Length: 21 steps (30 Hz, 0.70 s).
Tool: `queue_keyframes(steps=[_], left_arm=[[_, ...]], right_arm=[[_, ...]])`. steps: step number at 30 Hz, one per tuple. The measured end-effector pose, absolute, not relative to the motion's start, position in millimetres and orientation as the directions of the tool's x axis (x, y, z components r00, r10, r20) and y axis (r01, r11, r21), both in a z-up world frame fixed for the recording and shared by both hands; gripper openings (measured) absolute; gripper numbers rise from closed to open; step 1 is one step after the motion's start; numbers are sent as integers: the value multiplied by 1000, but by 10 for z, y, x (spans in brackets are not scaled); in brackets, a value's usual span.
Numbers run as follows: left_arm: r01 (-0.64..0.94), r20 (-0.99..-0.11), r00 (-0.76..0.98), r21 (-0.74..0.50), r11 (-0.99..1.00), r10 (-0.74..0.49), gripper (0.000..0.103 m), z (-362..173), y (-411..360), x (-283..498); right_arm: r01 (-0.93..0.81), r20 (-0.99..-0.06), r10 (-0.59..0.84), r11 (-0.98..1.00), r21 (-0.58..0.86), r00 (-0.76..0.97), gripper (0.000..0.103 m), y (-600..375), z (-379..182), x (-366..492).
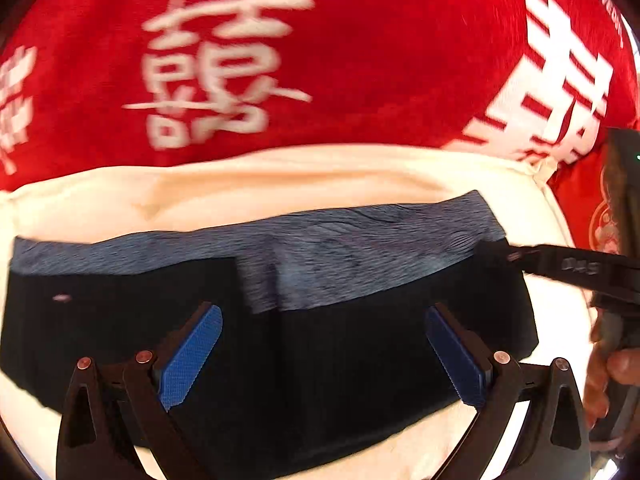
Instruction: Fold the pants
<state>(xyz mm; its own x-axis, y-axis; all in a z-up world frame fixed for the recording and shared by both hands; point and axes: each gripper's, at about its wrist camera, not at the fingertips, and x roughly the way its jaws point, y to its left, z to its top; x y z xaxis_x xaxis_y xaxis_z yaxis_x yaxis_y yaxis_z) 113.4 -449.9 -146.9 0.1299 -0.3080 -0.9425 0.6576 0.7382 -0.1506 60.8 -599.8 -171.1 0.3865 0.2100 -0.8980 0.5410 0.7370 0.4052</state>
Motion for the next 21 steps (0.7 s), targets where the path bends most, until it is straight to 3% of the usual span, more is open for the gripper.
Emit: queue_keyframes(steps=[4, 6, 10, 15, 17, 19, 21], left_arm=[[647, -982, 105, -52, 761, -157, 103, -1879, -4521, 1089], [603, -973, 73, -134, 787, -221, 103, -1935, -4319, 1144], [640, -978, 89, -91, 763, -191, 103, -1861, -4211, 1140], [574, -981, 76, -102, 813, -177, 103, -1778, -3896, 1246], [556, -983, 80, -92, 826, -163, 103, -1736, -3796, 1271], [545, -986, 89, -69, 836, -140, 103, -1687, -3685, 1258], [539, -989, 93, -46, 841, -113, 103, -1692, -3607, 1269]], right_arm=[[568, -844, 303, 633, 525, 443, 16, -6035, -1934, 531], [539, -852, 314, 669, 512, 419, 16, -5947, -1915, 540], [435, -880, 328, 775, 459, 344, 16, -5567, -1835, 594], [413, -869, 361, 773, 482, 338, 17, -5158, -1863, 575], [424, -876, 344, 775, 468, 338, 22, -5101, -1850, 587], [439, -877, 340, 767, 468, 340, 36, -5049, -1827, 625], [428, -889, 322, 788, 442, 326, 41, -5000, -1761, 667]])
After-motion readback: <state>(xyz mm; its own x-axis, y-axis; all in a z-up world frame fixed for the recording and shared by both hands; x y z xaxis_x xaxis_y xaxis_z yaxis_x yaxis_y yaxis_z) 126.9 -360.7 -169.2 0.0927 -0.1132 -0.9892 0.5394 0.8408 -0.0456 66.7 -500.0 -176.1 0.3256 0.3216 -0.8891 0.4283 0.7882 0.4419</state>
